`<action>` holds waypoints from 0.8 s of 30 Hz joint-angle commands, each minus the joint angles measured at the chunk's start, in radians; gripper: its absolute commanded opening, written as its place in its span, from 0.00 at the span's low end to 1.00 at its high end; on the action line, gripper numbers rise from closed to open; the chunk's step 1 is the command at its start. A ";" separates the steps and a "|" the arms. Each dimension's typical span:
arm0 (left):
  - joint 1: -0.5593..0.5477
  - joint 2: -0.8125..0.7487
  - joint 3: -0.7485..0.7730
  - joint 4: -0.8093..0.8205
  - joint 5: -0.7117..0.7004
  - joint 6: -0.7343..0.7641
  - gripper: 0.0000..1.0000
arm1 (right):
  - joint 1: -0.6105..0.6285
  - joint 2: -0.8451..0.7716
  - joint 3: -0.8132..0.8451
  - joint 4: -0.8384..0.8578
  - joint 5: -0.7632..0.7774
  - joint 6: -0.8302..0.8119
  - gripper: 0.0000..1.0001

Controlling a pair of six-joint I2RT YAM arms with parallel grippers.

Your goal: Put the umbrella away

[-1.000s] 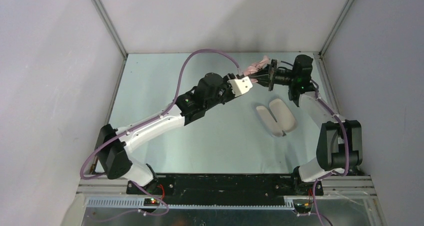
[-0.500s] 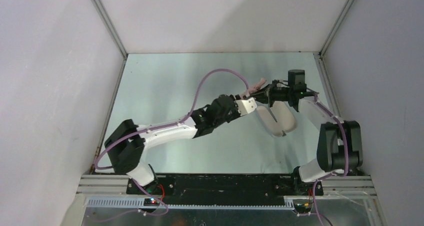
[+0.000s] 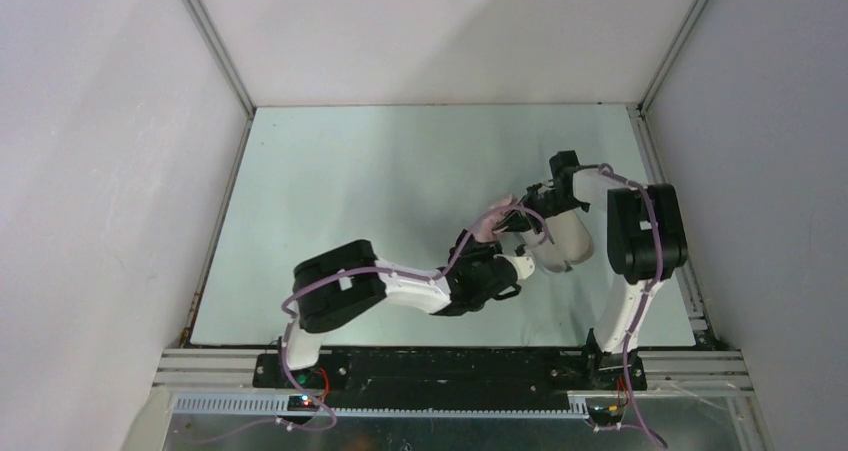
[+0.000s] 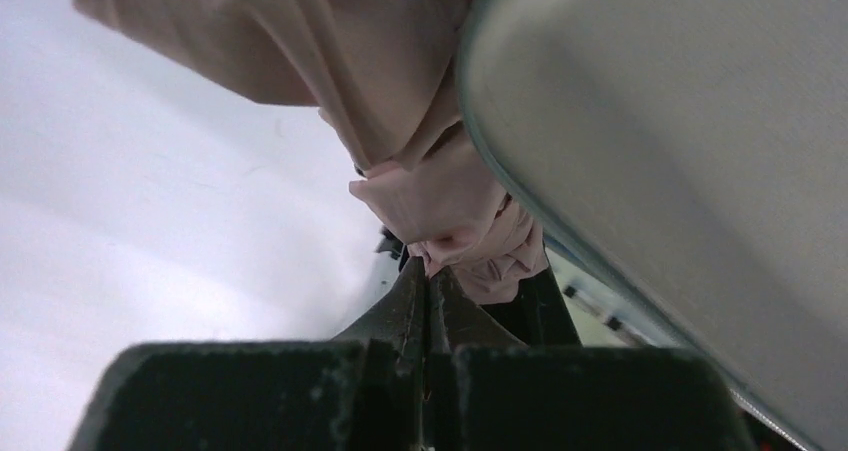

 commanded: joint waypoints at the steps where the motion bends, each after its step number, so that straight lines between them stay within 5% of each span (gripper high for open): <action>1: -0.131 0.141 0.016 -0.127 0.040 -0.039 0.00 | 0.028 0.029 0.270 -0.209 -0.154 -0.326 0.00; 5: -0.169 0.259 0.108 -0.176 -0.073 -0.082 0.00 | 0.045 0.097 0.406 -0.440 -0.123 -0.502 0.00; 12: -0.206 0.383 0.199 -0.236 -0.164 -0.089 0.00 | 0.075 0.128 0.453 -0.487 -0.087 -0.527 0.00; 24: -0.210 0.299 0.078 -0.172 -0.046 -0.092 0.00 | 0.138 0.213 0.589 -0.613 -0.040 -0.558 0.00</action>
